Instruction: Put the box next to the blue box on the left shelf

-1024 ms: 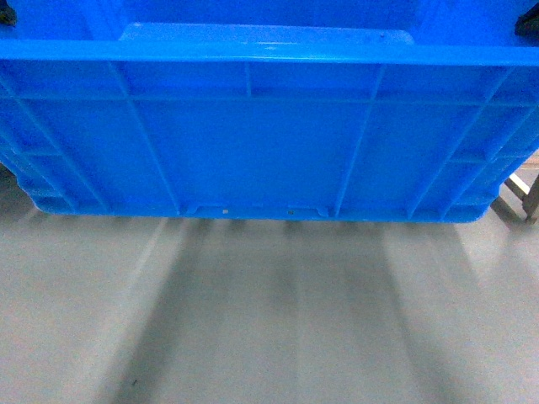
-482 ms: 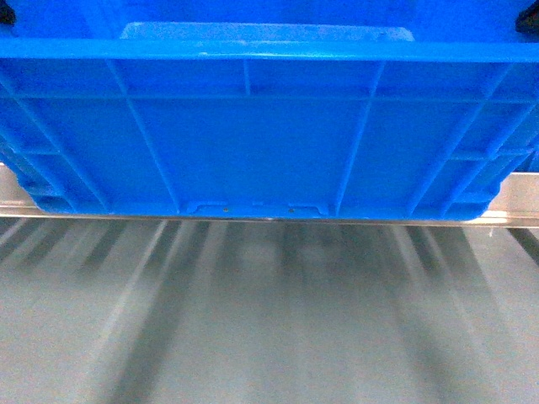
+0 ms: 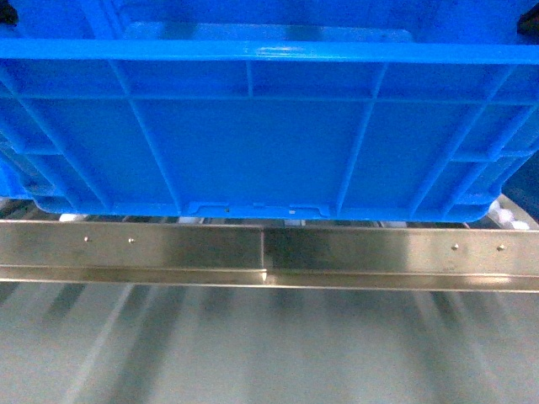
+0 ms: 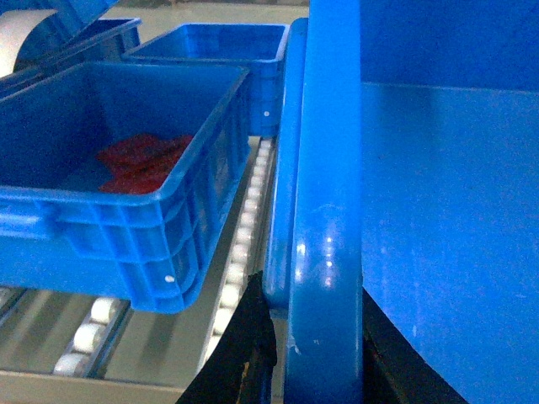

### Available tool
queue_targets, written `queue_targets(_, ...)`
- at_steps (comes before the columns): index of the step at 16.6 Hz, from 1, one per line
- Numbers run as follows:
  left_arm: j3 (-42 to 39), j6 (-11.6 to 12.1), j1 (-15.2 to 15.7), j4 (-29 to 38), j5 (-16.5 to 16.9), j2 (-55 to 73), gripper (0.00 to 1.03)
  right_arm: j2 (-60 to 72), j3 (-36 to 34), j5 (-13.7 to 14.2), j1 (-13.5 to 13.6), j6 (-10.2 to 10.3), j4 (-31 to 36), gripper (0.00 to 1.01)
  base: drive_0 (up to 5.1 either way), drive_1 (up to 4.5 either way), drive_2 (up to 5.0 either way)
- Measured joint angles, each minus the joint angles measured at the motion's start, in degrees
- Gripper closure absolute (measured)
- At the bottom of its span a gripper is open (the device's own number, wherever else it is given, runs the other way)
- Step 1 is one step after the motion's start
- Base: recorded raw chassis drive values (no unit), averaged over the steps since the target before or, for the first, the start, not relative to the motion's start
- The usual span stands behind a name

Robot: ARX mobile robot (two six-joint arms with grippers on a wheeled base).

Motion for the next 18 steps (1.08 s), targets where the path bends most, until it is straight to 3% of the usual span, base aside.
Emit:
queue_targets(10,0.0,0.0,0.0,0.0,0.0,0.0,0.88,0.0,0.0,0.0,0.0,0.0,-0.1,0.94,0.0,4.26,-4.3)
queue_targets(18,0.0,0.0,0.0,0.0,0.0,0.1,0.88,0.1,0.0,0.0,0.0,0.0,0.0,0.94,0.0,0.00,0.0)
